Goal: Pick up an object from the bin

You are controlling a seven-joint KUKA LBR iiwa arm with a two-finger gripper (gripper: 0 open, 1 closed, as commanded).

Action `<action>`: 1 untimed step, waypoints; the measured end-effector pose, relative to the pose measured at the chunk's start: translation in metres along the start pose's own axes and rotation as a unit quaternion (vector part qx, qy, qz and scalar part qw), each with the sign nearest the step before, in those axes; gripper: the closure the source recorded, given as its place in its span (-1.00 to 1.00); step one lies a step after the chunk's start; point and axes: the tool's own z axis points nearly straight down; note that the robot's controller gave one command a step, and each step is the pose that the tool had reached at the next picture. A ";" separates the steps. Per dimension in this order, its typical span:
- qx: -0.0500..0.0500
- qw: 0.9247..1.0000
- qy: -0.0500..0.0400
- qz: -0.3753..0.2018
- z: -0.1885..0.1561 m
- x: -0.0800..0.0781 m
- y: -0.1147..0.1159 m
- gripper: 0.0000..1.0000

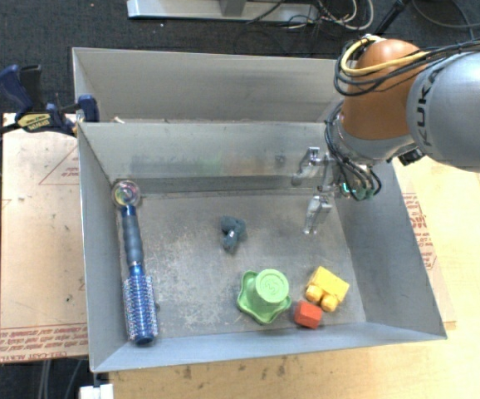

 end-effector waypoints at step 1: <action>0.001 0.992 -0.010 -0.122 0.059 0.081 -0.067 -1.00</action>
Offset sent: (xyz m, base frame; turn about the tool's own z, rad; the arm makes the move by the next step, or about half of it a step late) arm -0.0859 -0.0681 -0.0632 -0.2470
